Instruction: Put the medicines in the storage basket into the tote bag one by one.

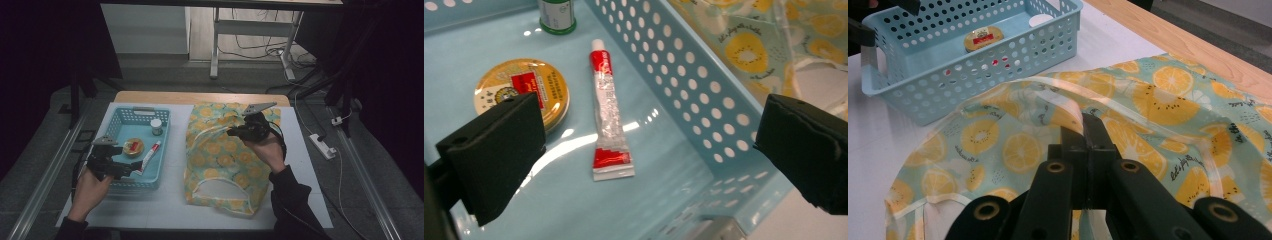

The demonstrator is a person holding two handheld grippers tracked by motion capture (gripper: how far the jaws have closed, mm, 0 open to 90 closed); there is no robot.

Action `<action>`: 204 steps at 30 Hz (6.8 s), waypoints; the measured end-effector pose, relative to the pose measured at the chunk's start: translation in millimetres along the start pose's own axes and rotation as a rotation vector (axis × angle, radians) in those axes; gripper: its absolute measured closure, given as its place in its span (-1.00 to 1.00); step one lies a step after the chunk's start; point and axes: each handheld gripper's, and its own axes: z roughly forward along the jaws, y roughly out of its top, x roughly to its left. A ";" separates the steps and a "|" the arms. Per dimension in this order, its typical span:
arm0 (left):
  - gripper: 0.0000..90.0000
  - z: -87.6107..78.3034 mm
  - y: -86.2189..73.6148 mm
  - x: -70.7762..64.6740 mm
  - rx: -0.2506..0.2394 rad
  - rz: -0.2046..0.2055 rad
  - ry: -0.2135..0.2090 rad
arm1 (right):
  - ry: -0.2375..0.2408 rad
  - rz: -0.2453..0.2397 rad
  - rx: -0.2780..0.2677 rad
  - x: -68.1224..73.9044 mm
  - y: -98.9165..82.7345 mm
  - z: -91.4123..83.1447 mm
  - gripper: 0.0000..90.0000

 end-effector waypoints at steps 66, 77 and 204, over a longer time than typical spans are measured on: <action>-0.68 104.6 43.4 75.8 0.413 -0.126 0.186 | 0.007 -0.012 0.001 2.1 1.0 0.3 1.00; -0.55 100.3 44.9 73.7 0.422 -0.134 0.184 | 0.008 -0.011 0.002 2.4 1.2 1.2 1.00; -0.55 176.5 108.0 -148.6 0.191 0.384 -0.254 | -0.019 -0.016 -0.022 -3.2 -3.3 6.7 1.00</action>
